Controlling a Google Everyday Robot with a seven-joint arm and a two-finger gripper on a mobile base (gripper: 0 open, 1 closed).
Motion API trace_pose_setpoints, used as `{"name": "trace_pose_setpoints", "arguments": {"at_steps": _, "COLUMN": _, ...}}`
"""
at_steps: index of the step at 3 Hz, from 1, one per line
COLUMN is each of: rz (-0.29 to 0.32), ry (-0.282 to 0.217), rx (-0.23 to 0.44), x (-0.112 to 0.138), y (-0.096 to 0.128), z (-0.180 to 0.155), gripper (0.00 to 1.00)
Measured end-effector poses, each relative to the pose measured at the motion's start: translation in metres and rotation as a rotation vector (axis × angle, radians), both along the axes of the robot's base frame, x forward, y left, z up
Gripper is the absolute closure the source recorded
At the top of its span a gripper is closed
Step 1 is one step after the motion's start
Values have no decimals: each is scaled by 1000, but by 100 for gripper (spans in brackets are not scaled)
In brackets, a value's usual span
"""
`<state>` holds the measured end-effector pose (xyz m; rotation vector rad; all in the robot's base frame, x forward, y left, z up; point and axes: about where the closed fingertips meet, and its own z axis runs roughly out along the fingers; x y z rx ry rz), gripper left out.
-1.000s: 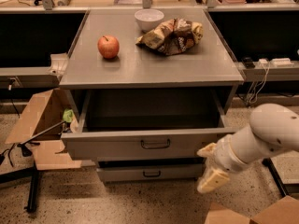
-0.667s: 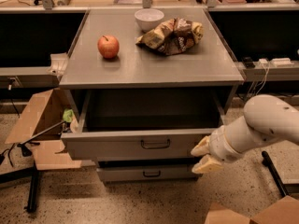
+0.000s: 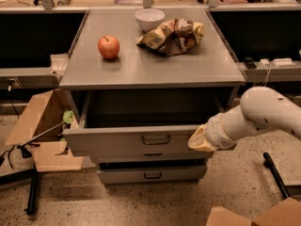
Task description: Close top drawer
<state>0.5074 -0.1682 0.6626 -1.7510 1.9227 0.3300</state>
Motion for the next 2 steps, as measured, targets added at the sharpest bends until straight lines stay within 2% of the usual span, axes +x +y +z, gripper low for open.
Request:
{"name": "trace_pose_setpoints", "arguments": {"at_steps": 1, "rz": -85, "ry": -59, "rx": 31, "x": 30, "y": -10, "z": -2, "gripper": 98}}
{"name": "trace_pose_setpoints", "arguments": {"at_steps": 2, "rz": -85, "ry": -61, "rx": 30, "x": 30, "y": -10, "z": -2, "gripper": 76}}
